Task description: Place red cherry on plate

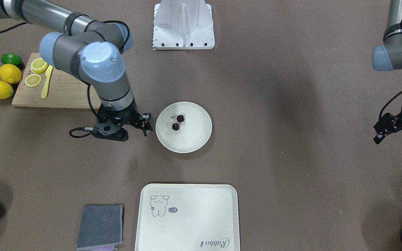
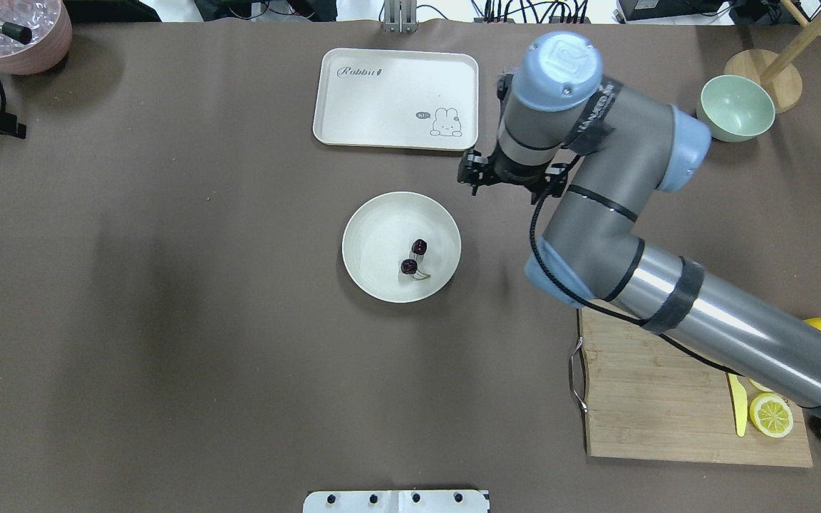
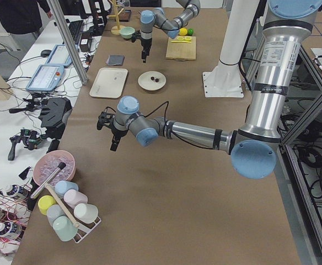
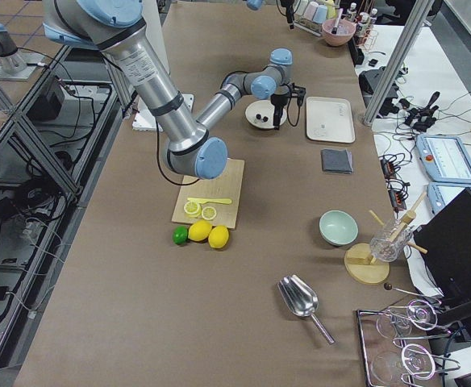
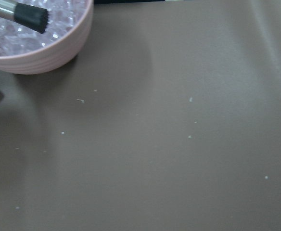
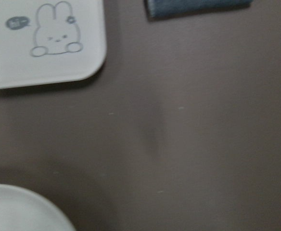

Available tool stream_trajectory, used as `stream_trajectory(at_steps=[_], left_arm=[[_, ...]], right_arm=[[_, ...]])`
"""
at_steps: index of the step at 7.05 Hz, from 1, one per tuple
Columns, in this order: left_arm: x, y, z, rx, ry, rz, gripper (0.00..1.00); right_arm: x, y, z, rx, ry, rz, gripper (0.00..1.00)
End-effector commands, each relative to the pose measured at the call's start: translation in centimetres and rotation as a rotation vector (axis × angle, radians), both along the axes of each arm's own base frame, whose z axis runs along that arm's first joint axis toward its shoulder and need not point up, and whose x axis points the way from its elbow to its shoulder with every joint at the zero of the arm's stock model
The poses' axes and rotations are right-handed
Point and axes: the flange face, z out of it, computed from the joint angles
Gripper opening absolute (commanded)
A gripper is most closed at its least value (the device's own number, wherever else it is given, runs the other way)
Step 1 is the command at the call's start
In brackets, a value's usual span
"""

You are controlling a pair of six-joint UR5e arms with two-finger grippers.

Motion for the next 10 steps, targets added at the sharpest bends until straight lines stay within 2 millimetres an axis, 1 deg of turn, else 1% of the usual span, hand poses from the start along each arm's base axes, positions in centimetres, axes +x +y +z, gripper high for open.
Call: stream_trajectory(at_steps=[1,2,3,4,5,6,7,8,9,10], left_arm=[[-7.4,0.7,2.1,0.018,-0.021,0.076,0.98],[-10.6,2.2,4.4,0.007,-0.068,0.084,0.98],[-11.9,2.9,5.8,-0.038,-0.082,0.077,0.98],[-13.6,3.2,6.5,-0.090,-0.079,0.056,0.98],[-14.0,4.1,7.3,-0.108,-0.078,0.051,0.98],[-14.8,4.9,8.1,-0.124,-0.076,0.037,0.98],[-15.6,5.0,7.4,-0.133,-0.029,0.039,0.98],[-16.7,5.4,6.0,-0.166,-0.006,0.025,0.98],[-17.5,5.9,3.9,-0.182,-0.019,0.042,0.98],[-20.0,6.8,3.3,-0.182,-0.051,0.070,0.98]], right_arm=[[16.8,-0.7,11.7,0.036,0.041,-0.153,1.00],[25.0,-0.3,18.7,0.039,0.043,-0.209,1.00],[33.0,1.2,23.9,0.047,0.036,-0.218,1.00],[39.4,3.2,28.5,0.060,0.054,-0.229,1.00],[44.9,4.4,33.2,0.030,0.057,-0.204,1.00],[47.2,6.2,36.7,-0.002,0.036,-0.203,1.00],[48.9,7.4,38.3,0.017,0.028,-0.197,1.00],[50.0,8.5,39.0,0.015,0.015,-0.179,1.00],[50.6,8.8,39.2,0.015,0.007,-0.170,1.00],[51.3,8.9,39.0,0.019,0.003,-0.154,1.00]])
